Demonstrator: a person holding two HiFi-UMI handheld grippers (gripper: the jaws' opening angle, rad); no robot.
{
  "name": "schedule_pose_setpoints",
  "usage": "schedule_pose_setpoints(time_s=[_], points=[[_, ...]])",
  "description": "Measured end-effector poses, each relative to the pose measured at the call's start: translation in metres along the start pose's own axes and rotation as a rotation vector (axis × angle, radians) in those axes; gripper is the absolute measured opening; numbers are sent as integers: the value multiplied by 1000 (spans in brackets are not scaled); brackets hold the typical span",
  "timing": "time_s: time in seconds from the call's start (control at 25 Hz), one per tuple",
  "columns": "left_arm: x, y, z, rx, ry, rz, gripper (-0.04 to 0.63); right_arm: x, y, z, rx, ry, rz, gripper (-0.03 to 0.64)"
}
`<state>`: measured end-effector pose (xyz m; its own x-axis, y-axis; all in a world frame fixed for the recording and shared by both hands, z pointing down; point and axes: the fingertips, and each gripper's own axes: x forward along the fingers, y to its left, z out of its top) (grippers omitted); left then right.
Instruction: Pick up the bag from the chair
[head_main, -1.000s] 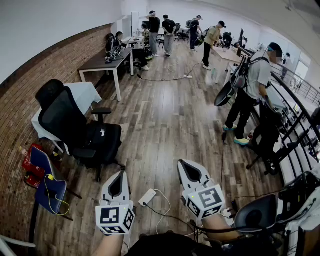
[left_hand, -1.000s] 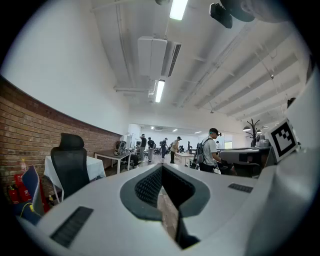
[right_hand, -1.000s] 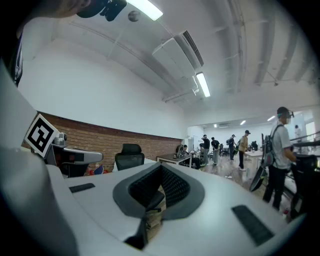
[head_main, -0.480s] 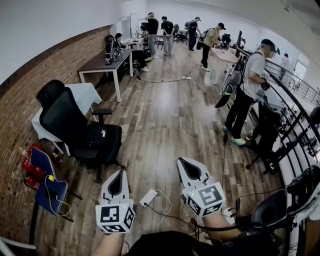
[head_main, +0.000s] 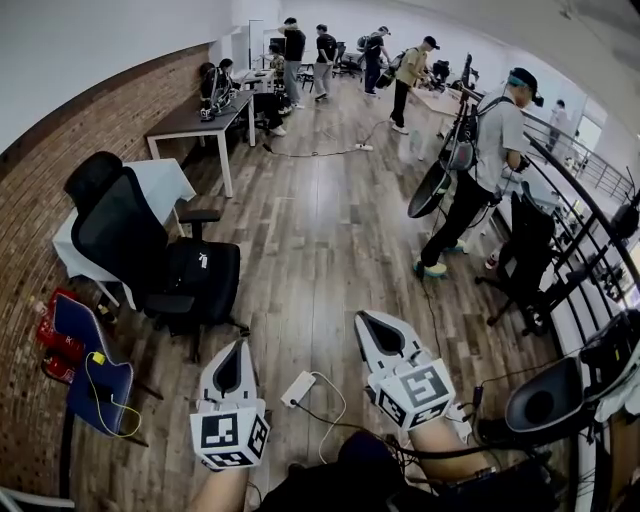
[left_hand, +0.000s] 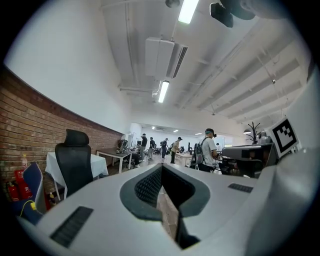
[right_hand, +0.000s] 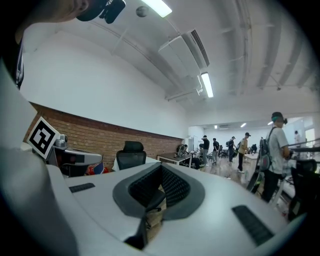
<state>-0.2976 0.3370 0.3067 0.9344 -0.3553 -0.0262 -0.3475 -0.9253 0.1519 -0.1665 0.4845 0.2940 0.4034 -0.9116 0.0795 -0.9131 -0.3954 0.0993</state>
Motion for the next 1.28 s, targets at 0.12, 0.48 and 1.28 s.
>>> schedule_pose_setpoints(time_s=[0.12,0.48,1.28], points=[[7,13,-5,-22,22,-1,9,16,4,-3,9,17,3,9],[64,36,-3,8,-6,65,9,86,-23,-4,17,-33,69,9],[290,2,-3,88,51,257,9,240,-214,-12,105,-64,250,9]])
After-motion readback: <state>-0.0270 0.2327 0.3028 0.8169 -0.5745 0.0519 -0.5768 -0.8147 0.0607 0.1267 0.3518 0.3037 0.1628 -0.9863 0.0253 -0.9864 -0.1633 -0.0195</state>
